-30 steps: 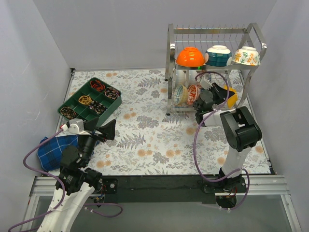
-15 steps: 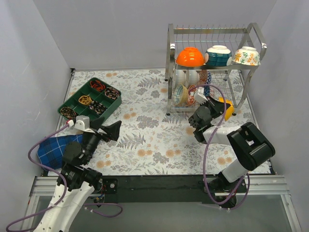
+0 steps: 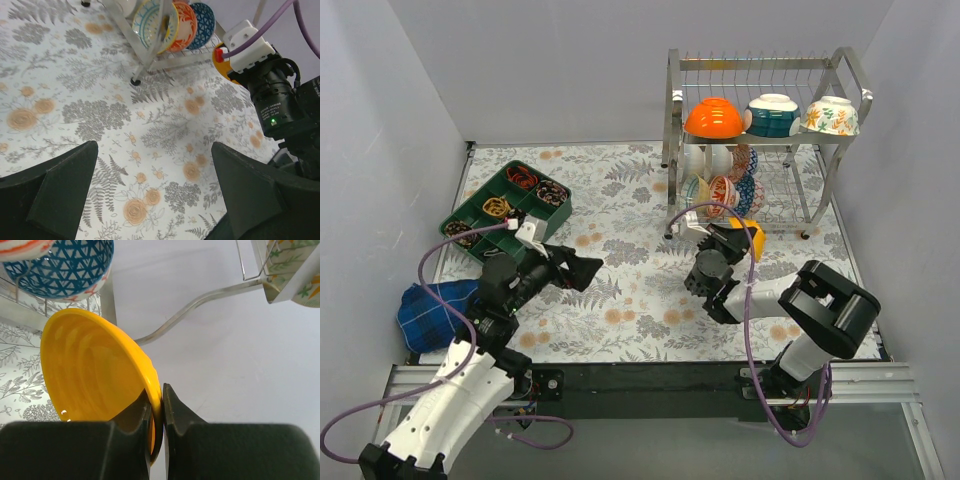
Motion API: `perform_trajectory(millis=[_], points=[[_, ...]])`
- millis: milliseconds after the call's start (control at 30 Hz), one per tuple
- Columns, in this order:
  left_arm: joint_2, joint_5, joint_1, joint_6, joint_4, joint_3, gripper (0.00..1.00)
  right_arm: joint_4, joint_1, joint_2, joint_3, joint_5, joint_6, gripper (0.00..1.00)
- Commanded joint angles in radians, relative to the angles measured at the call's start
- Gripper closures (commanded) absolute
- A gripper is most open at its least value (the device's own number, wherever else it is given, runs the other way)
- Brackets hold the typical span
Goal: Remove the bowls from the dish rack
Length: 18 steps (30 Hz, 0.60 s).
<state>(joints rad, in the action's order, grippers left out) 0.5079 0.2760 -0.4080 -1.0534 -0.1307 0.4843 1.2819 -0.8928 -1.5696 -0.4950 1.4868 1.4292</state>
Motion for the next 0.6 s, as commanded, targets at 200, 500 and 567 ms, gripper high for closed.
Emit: perform_trajectory(millis=[200, 500, 567], points=[[0.121, 0.138, -0.002, -0.115, 0.069, 0.033, 0.02, 0.620, -0.162, -0.055, -0.180, 0.201, 0.083, 0.99], [0.121, 0.120, -0.005, -0.146, 0.085, 0.019, 0.02, 0.619, -0.265, -0.150, -0.276, 0.170, 0.074, 0.99], [0.095, 0.079, -0.005, -0.139, 0.071, 0.022, 0.02, 0.619, -0.262, -0.173, -0.341, 0.104, 0.092, 0.99]])
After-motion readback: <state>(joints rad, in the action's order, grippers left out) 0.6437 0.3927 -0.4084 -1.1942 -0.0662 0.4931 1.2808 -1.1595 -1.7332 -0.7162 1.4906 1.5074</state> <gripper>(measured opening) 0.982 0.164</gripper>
